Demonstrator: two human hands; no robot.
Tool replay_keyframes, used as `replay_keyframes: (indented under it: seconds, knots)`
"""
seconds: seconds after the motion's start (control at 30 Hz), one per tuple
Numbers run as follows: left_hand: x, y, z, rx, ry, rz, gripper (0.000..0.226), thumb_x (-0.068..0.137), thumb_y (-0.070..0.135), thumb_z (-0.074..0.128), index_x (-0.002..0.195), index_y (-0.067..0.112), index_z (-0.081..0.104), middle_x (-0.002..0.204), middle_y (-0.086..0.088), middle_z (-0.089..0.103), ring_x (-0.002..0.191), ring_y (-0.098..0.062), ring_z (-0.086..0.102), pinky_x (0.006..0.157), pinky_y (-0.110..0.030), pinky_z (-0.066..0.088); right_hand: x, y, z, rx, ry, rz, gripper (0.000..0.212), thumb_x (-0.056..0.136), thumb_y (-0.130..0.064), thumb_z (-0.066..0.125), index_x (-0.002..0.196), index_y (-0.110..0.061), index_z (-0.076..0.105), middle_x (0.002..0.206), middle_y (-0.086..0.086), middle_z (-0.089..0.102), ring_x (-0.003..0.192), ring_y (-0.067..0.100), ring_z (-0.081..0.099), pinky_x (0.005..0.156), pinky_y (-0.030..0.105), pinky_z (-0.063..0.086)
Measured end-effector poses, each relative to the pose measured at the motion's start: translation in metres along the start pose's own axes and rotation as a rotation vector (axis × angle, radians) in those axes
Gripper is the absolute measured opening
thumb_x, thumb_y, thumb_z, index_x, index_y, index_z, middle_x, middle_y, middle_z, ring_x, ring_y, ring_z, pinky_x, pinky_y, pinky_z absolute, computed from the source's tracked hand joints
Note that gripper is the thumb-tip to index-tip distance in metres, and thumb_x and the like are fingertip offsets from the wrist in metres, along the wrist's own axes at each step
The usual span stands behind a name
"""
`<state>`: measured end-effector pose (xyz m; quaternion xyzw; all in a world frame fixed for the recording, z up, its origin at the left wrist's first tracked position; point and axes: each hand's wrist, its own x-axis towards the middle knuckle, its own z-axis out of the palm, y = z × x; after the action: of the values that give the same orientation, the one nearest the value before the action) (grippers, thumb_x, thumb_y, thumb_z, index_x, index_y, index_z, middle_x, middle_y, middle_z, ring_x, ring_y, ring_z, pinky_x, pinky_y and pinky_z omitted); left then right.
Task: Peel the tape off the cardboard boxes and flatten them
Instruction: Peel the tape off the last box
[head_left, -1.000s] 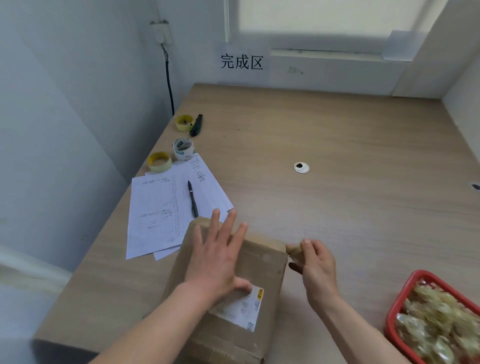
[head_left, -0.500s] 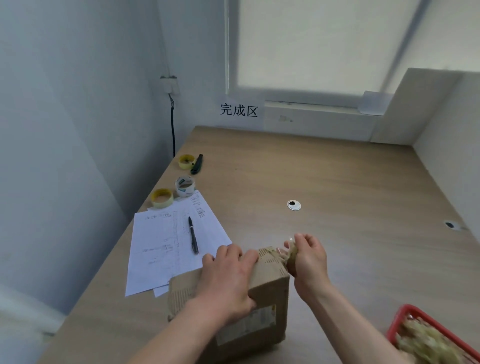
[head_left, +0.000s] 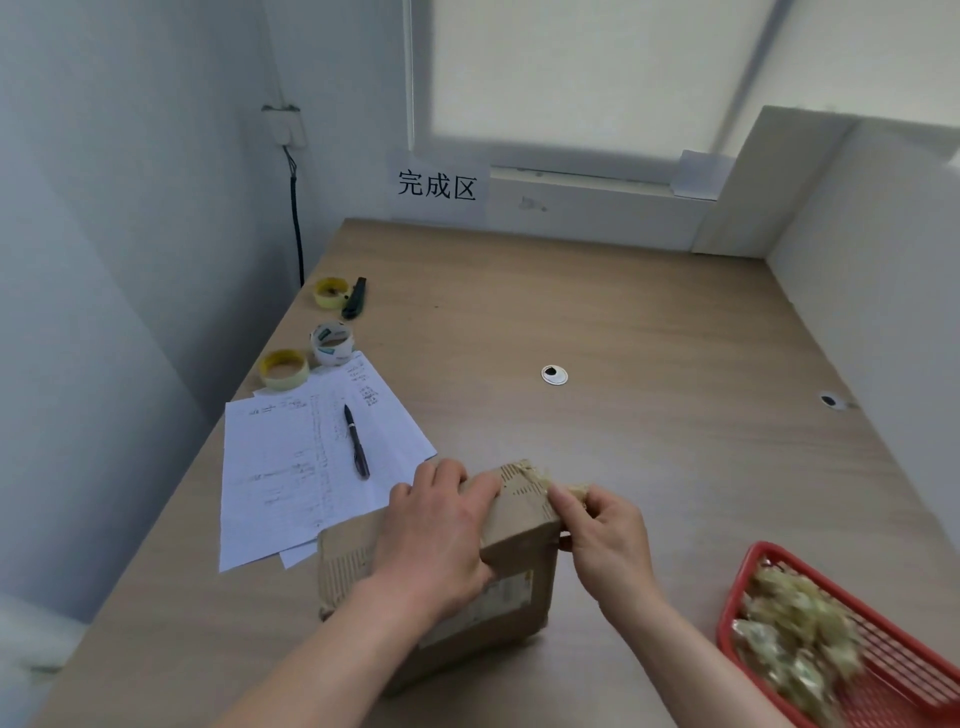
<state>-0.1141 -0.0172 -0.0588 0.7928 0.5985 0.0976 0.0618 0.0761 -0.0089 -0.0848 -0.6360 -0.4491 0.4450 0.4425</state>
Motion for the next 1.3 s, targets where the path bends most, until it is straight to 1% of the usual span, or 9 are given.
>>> replay_keyframes:
  seconds: [0.2, 0.5, 0.6, 0.77, 0.87, 0.93, 1.03, 1.13, 1.3]
  knots:
    - [-0.003, 0.005, -0.003, -0.003, -0.005, 0.073, 0.066, 0.07, 0.052, 0.072, 0.125, 0.038, 0.038, 0.118, 0.005, 0.039, 0.107, -0.019, 0.035, 0.086, -0.035, 0.037, 0.009, 0.006, -0.003, 0.085, 0.023, 0.018, 0.032, 0.099, -0.021, 0.06, 0.074, -0.001, 0.064, 0.065, 0.01, 0.066, 0.061, 0.022, 0.065, 0.054, 0.038, 0.057]
    - [-0.005, 0.032, -0.002, -0.004, -0.069, 0.255, 0.063, 0.071, 0.045, 0.073, 0.125, 0.039, 0.042, 0.119, 0.003, 0.04, 0.107, -0.02, 0.037, 0.09, -0.037, 0.039, 0.03, 0.005, -0.034, 0.259, -0.023, 0.075, 0.041, 0.102, -0.023, 0.054, 0.063, -0.015, 0.061, 0.054, -0.001, 0.053, 0.047, 0.011, 0.053, 0.043, 0.023, 0.045]
    - [-0.001, 0.045, -0.002, 0.003, -0.063, 0.271, 0.062, 0.072, 0.047, 0.073, 0.126, 0.039, 0.044, 0.121, 0.004, 0.041, 0.109, -0.02, 0.038, 0.092, -0.038, 0.039, 0.037, 0.001, -0.056, 0.283, -0.076, 0.161, 0.029, 0.101, -0.02, 0.055, 0.078, -0.004, 0.062, 0.065, 0.007, 0.062, 0.055, 0.015, 0.061, 0.048, 0.027, 0.051]
    - [0.005, 0.063, -0.002, 0.04, -0.081, 0.279, 0.063, 0.072, 0.05, 0.074, 0.127, 0.038, 0.045, 0.123, 0.006, 0.041, 0.111, -0.019, 0.038, 0.089, -0.035, 0.035, 0.03, -0.003, -0.087, 0.656, -0.184, 0.354, 0.028, 0.1, -0.024, 0.047, 0.106, -0.002, 0.062, 0.096, 0.015, 0.068, 0.068, 0.028, 0.07, 0.054, 0.032, 0.056]
    - [0.01, 0.071, -0.002, 0.059, -0.082, 0.28, 0.065, 0.071, 0.053, 0.075, 0.128, 0.039, 0.045, 0.124, 0.007, 0.041, 0.112, -0.018, 0.038, 0.085, -0.032, 0.031, 0.025, 0.002, -0.1, 0.413, -0.219, 0.302, 0.05, 0.084, -0.04, 0.059, 0.125, -0.012, 0.055, 0.112, 0.014, 0.069, 0.081, 0.03, 0.069, 0.071, 0.042, 0.054]
    - [0.011, 0.078, -0.003, 0.071, -0.081, 0.303, 0.066, 0.071, 0.053, 0.075, 0.128, 0.039, 0.046, 0.126, 0.006, 0.042, 0.113, -0.019, 0.038, 0.089, -0.034, 0.034, 0.019, 0.006, -0.103, 0.189, -0.201, 0.229, 0.064, 0.078, -0.039, 0.072, 0.132, -0.029, 0.041, 0.105, 0.006, 0.073, 0.083, 0.024, 0.07, 0.078, 0.044, 0.055]
    - [0.013, 0.089, -0.003, 0.087, -0.071, 0.36, 0.063, 0.074, 0.052, 0.074, 0.128, 0.036, 0.046, 0.127, 0.003, 0.043, 0.115, -0.022, 0.039, 0.094, -0.037, 0.037, 0.016, 0.011, -0.109, 0.11, -0.14, 0.169, 0.05, 0.084, -0.028, 0.077, 0.122, -0.027, 0.044, 0.091, 0.002, 0.077, 0.087, 0.026, 0.072, 0.087, 0.057, 0.056]
    - [0.018, 0.096, 0.0, 0.109, -0.056, 0.419, 0.06, 0.075, 0.05, 0.073, 0.127, 0.034, 0.048, 0.128, 0.0, 0.044, 0.115, -0.024, 0.041, 0.096, -0.04, 0.039, 0.016, 0.01, -0.119, 0.038, -0.075, 0.123, 0.016, 0.09, -0.026, 0.072, 0.098, -0.015, 0.063, 0.079, 0.003, 0.074, 0.076, 0.023, 0.072, 0.078, 0.061, 0.057]
    - [0.024, 0.104, 0.005, 0.103, -0.042, 0.519, 0.059, 0.064, 0.046, 0.081, 0.116, 0.031, 0.059, 0.115, -0.002, 0.054, 0.103, -0.025, 0.052, 0.083, -0.038, 0.048, 0.016, 0.018, -0.127, 0.119, 0.026, 0.195, 0.028, 0.098, -0.024, 0.062, 0.082, -0.002, 0.066, 0.064, 0.002, 0.068, 0.065, 0.018, 0.07, 0.065, 0.049, 0.062]
